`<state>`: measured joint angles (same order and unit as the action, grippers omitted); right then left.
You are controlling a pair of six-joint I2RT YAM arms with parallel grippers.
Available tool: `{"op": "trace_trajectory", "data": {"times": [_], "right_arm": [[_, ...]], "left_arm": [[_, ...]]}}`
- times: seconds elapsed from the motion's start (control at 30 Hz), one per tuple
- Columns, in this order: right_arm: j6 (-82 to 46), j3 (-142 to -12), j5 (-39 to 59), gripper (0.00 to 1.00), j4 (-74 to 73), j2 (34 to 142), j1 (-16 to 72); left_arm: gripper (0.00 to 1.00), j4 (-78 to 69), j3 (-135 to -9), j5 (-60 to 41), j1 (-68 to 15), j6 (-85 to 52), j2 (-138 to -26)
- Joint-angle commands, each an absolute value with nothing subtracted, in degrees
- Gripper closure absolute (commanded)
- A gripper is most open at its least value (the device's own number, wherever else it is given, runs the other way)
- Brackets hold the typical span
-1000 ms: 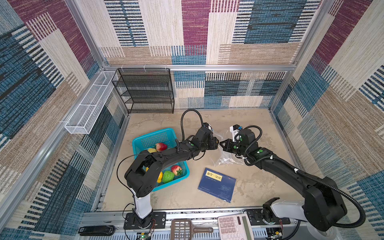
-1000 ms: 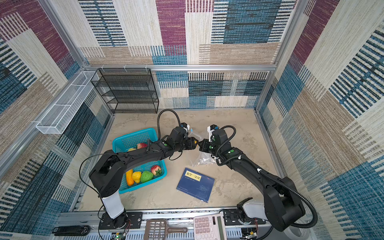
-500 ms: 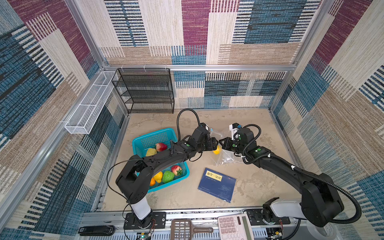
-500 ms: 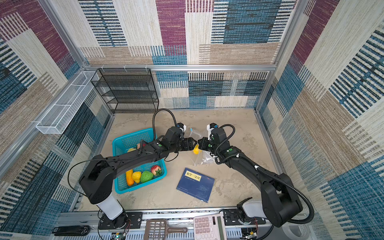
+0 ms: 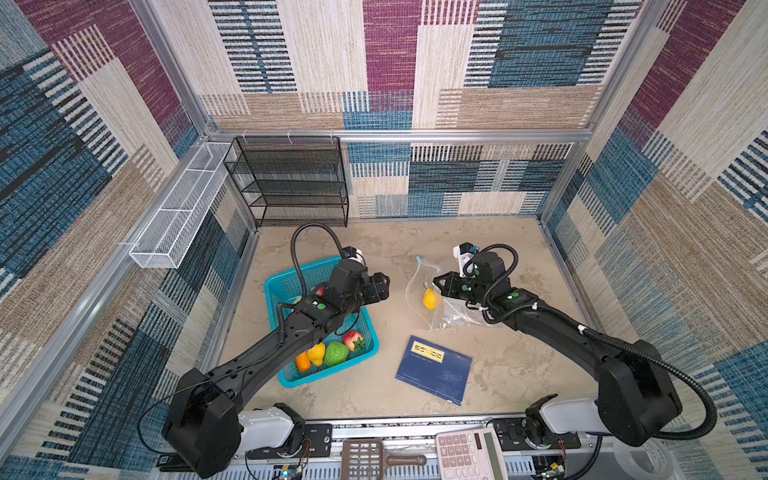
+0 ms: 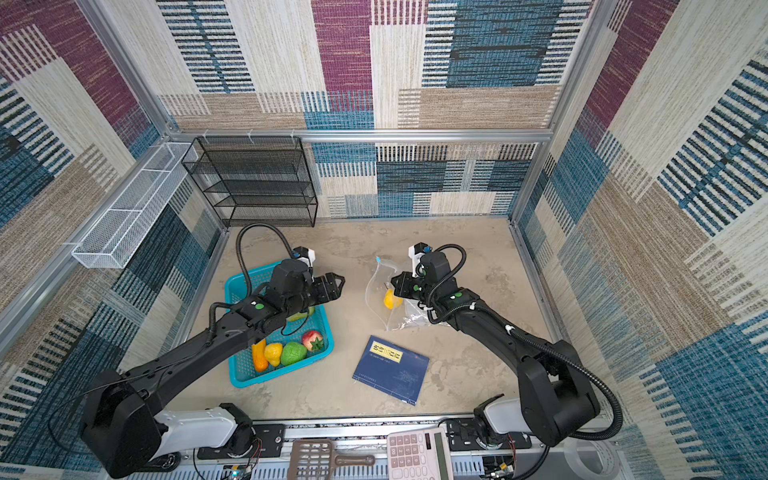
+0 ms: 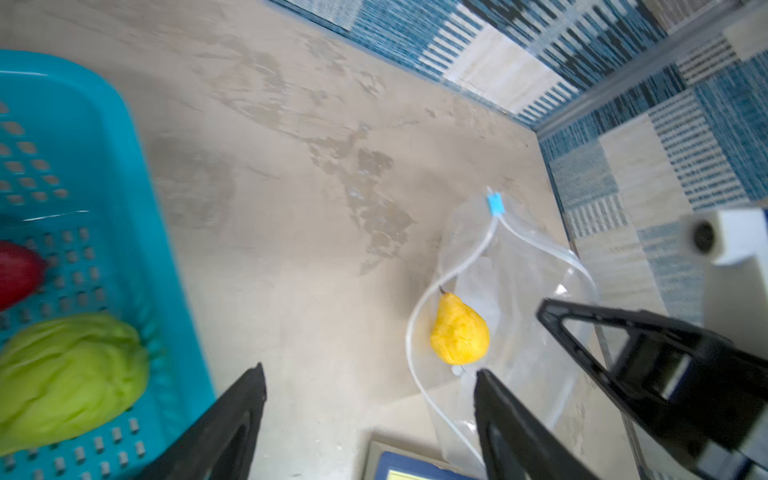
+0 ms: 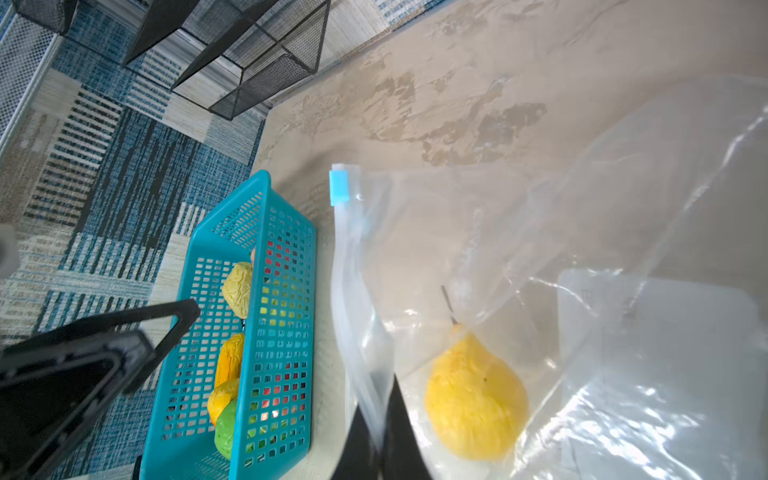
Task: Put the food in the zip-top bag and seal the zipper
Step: 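Draw the left gripper back from the bag toward the teal basket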
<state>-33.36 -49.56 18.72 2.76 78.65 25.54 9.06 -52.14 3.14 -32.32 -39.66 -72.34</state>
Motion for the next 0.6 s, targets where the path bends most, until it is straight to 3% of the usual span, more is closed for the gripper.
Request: {"op": "trace_trajectory", "data": {"times": [0.0, 0.17, 0.43, 0.5, 0.57], "right_arm": [[-32.2, -50.6, 21.0, 1.0, 0.8, 78.3, 25.6], [-31.8, -52.3, 23.1, 1.0, 1.8, 79.1, 25.5], [-31.4, -54.2, 24.5, 1.0, 2.9, 79.5, 25.6], [-31.0, -54.7, 24.5, 1.0, 3.5, 79.7, 25.6], [-30.6, -55.0, 24.2, 1.0, 4.0, 79.8, 25.5]], "left_arm": [[0.21, 5.3, -50.1, -1.0, -31.3, -38.6, -70.3], [0.23, -2.8, -50.3, -13.3, -31.3, -35.4, -73.5], [0.31, -5.3, -53.2, -19.7, -31.5, -34.6, -83.6], [0.36, -5.2, -54.4, -21.2, -31.7, -34.8, -86.4], [0.51, -5.3, -55.6, -22.4, -32.0, -35.4, -89.1]]}}
